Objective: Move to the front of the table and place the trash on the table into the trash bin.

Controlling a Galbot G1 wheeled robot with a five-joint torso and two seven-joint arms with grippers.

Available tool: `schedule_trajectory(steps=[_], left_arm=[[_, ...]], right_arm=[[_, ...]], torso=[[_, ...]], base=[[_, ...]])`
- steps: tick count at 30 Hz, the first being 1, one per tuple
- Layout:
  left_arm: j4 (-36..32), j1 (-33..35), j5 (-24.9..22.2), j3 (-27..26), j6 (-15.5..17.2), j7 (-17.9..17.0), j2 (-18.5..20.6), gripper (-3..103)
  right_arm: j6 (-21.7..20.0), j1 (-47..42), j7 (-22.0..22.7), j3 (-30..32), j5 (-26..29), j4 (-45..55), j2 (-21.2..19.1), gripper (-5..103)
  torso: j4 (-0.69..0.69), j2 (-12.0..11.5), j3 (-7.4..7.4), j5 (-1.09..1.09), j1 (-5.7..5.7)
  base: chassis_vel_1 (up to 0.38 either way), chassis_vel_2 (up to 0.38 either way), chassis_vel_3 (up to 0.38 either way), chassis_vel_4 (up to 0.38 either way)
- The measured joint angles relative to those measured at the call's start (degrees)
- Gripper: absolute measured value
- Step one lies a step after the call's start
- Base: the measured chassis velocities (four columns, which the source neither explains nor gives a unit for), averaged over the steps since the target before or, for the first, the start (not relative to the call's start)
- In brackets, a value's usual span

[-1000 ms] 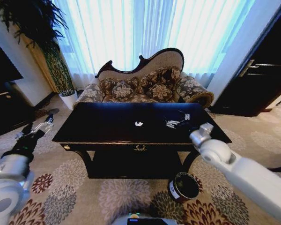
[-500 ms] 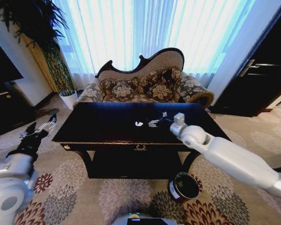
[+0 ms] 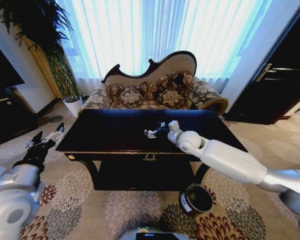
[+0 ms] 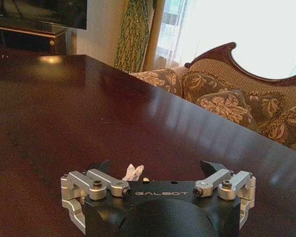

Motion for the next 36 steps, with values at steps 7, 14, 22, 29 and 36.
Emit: schedule_trajectory(steps=[7,14,22,29,36], left_arm=[[0.0,-0.4,0.0,0.4,-0.2,0.0,0.1,100],[0.0,-0.6,0.6,1.5,-0.2,0.0,0.3,100],[0.0,-0.5,0.4,0.6,-0.3,0.1,1.0,100],[0.0,-0.5,1.1,0.3,-0.6,0.4,1.1,100],[0.0,-0.3,1.6,0.4,-0.9,0.7,0.9,100]], right_arm=[[-1.5,0.8,-0.3,-1.0,0.6,-2.0,0.4,100],[-2.2,-0.8,-0.9,0.4,1.6,-1.8,-1.0,98],[-1.9,-2.3,-1.5,1.6,2.4,-1.0,-1.6,73],[-1.7,-2.6,-1.7,1.8,2.9,-0.2,-1.6,51],[-0.3,-4.7,-2.8,3.7,3.4,1.2,-2.5,24]], torso=[[0.00,0.0,0.00,0.01,-0.01],[-0.01,0.0,0.00,0.01,-0.01],[-0.01,0.0,0.00,0.01,-0.01],[0.00,0.0,0.00,0.01,-0.01],[0.00,0.0,0.00,0.01,-0.01]], base=[[0.000,0.000,0.000,0.000],[0.000,0.000,0.000,0.000],[0.000,0.000,0.000,0.000],[0.000,0.000,0.000,0.000],[0.000,0.000,0.000,0.000]])
